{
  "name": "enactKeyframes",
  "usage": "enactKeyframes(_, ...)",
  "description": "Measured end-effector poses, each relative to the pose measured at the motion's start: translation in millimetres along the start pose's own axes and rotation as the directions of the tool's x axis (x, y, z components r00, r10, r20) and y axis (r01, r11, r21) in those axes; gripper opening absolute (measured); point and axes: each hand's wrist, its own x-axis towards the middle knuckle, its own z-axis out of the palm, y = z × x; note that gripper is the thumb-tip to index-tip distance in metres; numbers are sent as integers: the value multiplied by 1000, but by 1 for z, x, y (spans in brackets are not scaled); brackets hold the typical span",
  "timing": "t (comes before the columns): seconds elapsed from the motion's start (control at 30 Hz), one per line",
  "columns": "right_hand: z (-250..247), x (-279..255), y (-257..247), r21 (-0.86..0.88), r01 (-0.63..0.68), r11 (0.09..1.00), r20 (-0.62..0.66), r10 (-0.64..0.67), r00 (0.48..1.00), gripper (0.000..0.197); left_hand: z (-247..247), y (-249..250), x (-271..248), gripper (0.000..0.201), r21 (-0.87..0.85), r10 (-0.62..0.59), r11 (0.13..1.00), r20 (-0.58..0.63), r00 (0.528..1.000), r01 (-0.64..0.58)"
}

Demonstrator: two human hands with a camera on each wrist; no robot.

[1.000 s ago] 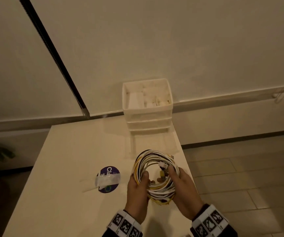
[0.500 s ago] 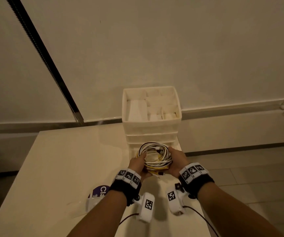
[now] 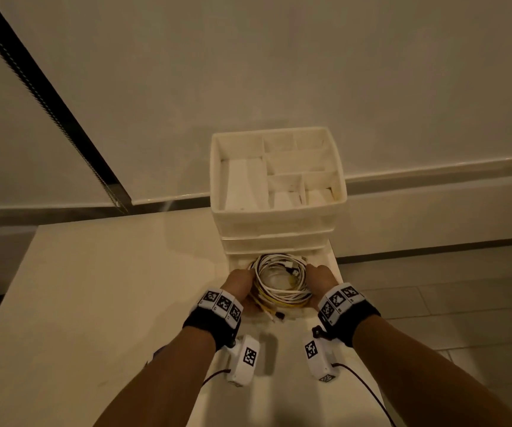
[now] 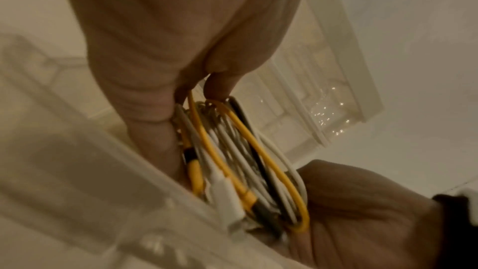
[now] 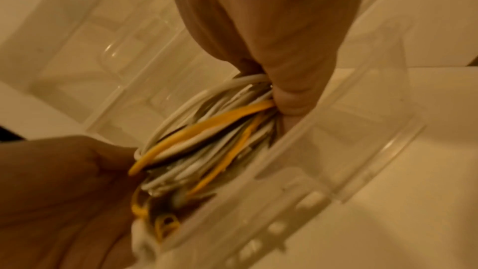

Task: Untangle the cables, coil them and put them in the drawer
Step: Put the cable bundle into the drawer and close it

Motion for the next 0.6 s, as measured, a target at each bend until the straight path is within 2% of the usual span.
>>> enactKeyframes(0.03,2,-3,1,142,-18,990,-18,21,1000,43,3,-1,-2,40,-9,24,1000,-24,999,-24)
enactKeyframes(0.1,7,-2,7,77,59,995,-44,-56,997,43,10,-6,-10,39,-4,130,991,-116,985,-131)
enactKeyframes(0.17,13,-1,10,55,101,993,-91,-96,991,41,18,-12,-16,30,65,292,956,-213,932,-285)
enactKeyframes(0.2,14,1,12,55,122,991,-102,-116,988,40,21,-14,-20,33,119,345,938,-250,905,-325)
enactKeyframes(0.27,14,-1,10,3,136,991,-101,-135,986,41,27,-11,-30,43,189,372,926,-304,877,-327)
enactKeyframes(0.37,10,-5,6,-47,135,990,-56,-138,989,46,29,-1,-42,58,144,268,961,-291,918,-235)
enactKeyframes(0.43,8,-13,4,-121,189,974,-34,-195,980,45,26,-2,-50,61,241,329,932,-249,911,-271)
enactKeyframes(0.47,8,-17,5,-205,241,948,-20,-251,968,47,25,-4,-56,62,345,403,883,-208,891,-319)
enactKeyframes(0.53,3,-32,7,-373,372,850,49,-382,923,57,22,-13,-69,65,541,562,714,-66,824,-444)
enactKeyframes(0.57,-2,-42,8,-430,450,783,105,-451,886,60,18,-18,-74,66,608,617,622,8,787,-493)
enactKeyframes(0.6,-8,-48,12,-484,533,694,167,-525,835,60,14,-21,-80,67,659,632,556,61,772,-507)
